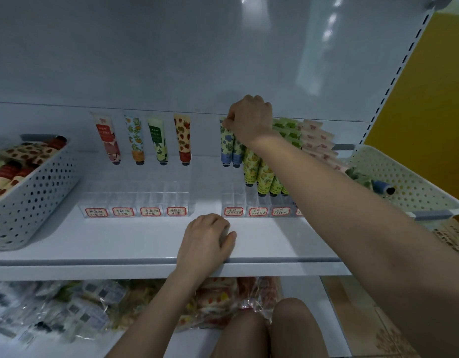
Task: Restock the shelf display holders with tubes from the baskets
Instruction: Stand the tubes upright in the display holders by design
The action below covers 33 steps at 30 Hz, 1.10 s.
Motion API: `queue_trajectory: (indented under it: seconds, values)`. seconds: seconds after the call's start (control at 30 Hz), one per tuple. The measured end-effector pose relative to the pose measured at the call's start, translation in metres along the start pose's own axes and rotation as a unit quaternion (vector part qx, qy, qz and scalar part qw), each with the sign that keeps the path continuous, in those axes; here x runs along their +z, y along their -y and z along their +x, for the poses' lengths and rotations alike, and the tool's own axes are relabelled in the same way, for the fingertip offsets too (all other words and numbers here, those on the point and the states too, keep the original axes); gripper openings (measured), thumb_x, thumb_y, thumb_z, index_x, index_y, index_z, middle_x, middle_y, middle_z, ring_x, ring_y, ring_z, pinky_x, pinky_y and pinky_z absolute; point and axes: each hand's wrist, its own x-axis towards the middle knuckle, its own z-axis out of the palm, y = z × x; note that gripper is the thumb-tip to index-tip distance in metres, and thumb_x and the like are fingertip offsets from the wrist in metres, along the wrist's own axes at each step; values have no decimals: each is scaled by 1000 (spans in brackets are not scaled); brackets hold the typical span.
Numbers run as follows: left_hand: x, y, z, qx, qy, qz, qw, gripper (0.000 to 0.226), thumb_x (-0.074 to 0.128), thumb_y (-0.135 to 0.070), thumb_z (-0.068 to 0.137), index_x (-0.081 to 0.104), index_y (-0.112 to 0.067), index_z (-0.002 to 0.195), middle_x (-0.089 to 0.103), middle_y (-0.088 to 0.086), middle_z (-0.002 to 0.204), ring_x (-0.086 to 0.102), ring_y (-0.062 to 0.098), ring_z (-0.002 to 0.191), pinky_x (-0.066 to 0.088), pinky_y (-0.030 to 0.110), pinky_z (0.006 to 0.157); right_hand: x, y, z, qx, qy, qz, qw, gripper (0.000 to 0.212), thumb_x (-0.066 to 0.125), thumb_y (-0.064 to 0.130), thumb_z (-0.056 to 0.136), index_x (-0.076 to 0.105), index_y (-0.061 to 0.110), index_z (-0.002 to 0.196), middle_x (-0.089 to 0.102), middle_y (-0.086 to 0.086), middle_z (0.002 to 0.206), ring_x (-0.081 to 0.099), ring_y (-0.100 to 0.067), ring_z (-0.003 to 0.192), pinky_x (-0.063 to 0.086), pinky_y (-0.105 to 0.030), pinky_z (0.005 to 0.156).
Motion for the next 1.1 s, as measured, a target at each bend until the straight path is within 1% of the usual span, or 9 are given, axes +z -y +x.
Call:
queue_trajectory:
  seconds: [0.13, 0.23, 0.47, 0.6, 0.7, 0.9, 1.0, 1.1]
  values:
    - [2, 1, 0, 12, -10, 10, 1000, 14, 76, -25, 70, 71, -16, 78, 69, -2, 79, 64, 13, 70, 52, 26, 63, 1, 2, 4, -6, 16, -6, 1000, 33, 44, 36, 96, 62, 15, 113, 53, -8, 118, 44, -26, 115, 35, -33, 91]
    - [3, 2, 0, 13, -16, 15, 1000, 15, 78, -26, 69, 71, -16, 78, 69, -3, 79, 64, 13, 70, 53, 26, 63, 3, 3, 4, -6, 20, -7, 1000, 32, 43, 35, 97, 61, 14, 114, 53, -8, 119, 44, -26, 115, 35, -33, 92]
    - [5, 3, 0, 21, -25, 13, 999, 14, 73, -27, 71, 71, -15, 78, 70, -2, 79, 64, 13, 70, 53, 26, 63, 7, 6, 6, 5, 8, -27, 1000, 22, 47, 24, 95, 57, 14, 113, 53, -7, 118, 45, -25, 114, 34, -33, 90]
    - [5, 3, 0, 13, -19, 18, 1000, 14, 76, -27, 70, 72, -16, 77, 69, -3, 78, 64, 13, 69, 53, 26, 62, 7, 5, 5, -1, 12, -21, 1000, 25, 46, 30, 96, 59, 14, 111, 54, -7, 117, 46, -25, 114, 34, -33, 91]
    - [5, 3, 0, 14, -20, 14, 1000, 14, 74, -26, 71, 72, -15, 79, 70, -2, 79, 64, 13, 70, 53, 26, 63, 6, 4, 5, 3, 13, -11, 1000, 26, 45, 32, 96, 59, 14, 110, 56, -6, 116, 46, -25, 114, 34, -33, 91]
    - [5, 2, 0, 10, -16, 4, 1000, 14, 75, -24, 72, 72, -14, 80, 70, -1, 82, 65, 15, 73, 53, 28, 65, 10, 4, 5, 20, 2, 6, 1000, 19, 46, 23, 95, 59, 14, 107, 59, -4, 111, 49, -23, 110, 33, -32, 88]
    - [4, 3, 0, 14, -18, 5, 1000, 15, 68, -28, 73, 71, -15, 78, 69, -1, 80, 64, 14, 71, 53, 27, 63, 10, 3, 3, 15, -2, 15, 1000, 21, 44, 25, 96, 60, 14, 103, 59, -4, 108, 50, -23, 108, 34, -32, 87]
    - [3, 2, 0, 13, -14, 2, 1000, 18, 63, -30, 73, 72, -15, 78, 69, -1, 79, 64, 14, 70, 53, 27, 63, 8, 1, 1, 13, 4, 22, 1000, 19, 44, 29, 95, 59, 16, 96, 58, -5, 100, 50, -24, 106, 35, -33, 87]
